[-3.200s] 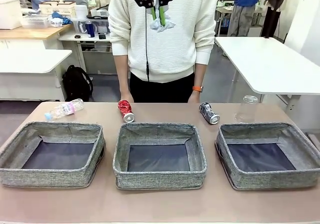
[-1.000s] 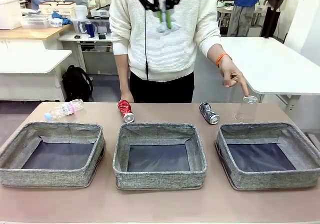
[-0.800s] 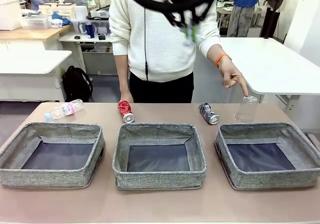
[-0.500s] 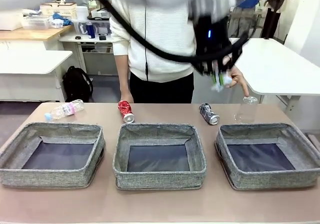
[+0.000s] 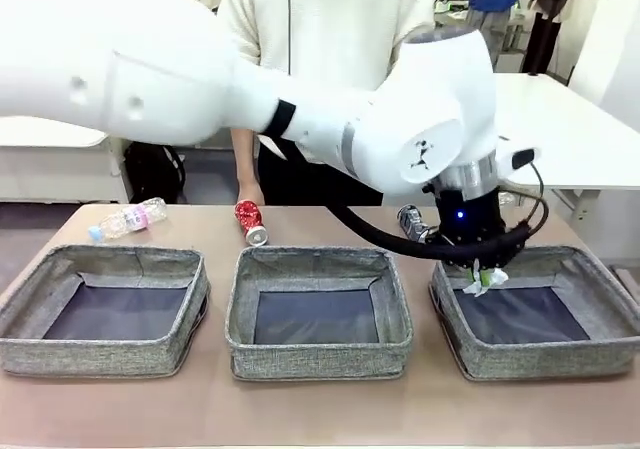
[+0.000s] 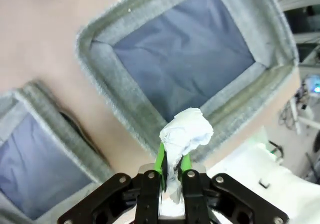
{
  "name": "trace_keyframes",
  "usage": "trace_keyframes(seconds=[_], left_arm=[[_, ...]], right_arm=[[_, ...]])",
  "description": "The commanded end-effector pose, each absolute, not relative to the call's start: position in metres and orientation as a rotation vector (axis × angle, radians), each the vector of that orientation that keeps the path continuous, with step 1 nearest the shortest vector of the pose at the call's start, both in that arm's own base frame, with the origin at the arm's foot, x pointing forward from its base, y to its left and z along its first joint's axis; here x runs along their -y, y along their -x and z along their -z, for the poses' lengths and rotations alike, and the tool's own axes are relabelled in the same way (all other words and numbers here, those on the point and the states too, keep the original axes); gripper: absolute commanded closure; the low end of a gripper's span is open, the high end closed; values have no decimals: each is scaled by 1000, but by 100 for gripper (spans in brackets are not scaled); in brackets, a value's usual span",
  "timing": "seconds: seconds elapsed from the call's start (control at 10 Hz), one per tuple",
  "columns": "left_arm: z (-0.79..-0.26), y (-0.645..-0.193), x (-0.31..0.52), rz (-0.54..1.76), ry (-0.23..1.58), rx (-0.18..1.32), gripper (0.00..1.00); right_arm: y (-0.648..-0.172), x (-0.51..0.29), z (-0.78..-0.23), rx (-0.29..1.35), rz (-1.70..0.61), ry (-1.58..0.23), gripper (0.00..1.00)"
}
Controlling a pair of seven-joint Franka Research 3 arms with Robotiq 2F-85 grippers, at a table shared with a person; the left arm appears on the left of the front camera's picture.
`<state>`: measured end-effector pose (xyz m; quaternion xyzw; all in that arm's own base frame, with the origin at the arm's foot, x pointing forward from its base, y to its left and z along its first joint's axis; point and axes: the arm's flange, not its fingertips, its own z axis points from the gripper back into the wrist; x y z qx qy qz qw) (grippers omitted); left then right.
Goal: Sort the waste into the appropriate baskets.
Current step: Place the picked waste into the Fabric basket indicated by the person.
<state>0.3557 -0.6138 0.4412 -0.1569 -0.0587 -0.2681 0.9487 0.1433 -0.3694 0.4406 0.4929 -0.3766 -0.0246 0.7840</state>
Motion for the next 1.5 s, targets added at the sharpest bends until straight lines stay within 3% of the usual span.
trace_keyframes(seconds=[0.0,0.5,0.6,0.7,0.8,0.9,1.1,1.2,1.3,1.4], left_arm=[[-466,-390,656,601,273,132,89],[-466,-390,655,615,264,117,89],[-465,-390,653,620,263,108,82],[-464,-390,653,629,248,103,31],[-465,-389,652,627,248,110,24],[-465,-389,652,625,248,109,0],[-463,-389,651,620,247,100,0],[-462,-389,651,619,241,96,8],[-462,-389,651,621,240,94,0],[-463,-389,650,620,241,90,0]], right_arm=[[-137,362,-439,808,73,-1048,0],[-137,362,-439,808,73,-1048,0],[-137,362,-439,808,73,-1048,0],[-137,362,-439,808,73,-1048,0],[-137,362,-439,808,73,-1048,0],[-137,362,-439,808,73,-1048,0],[-137,362,-439,808,73,-1048,0],[-137,362,-439,808,73,-1048,0],[-137,362,-439,808,73,-1048,0],[-137,362,-439,808,73,-1048,0]])
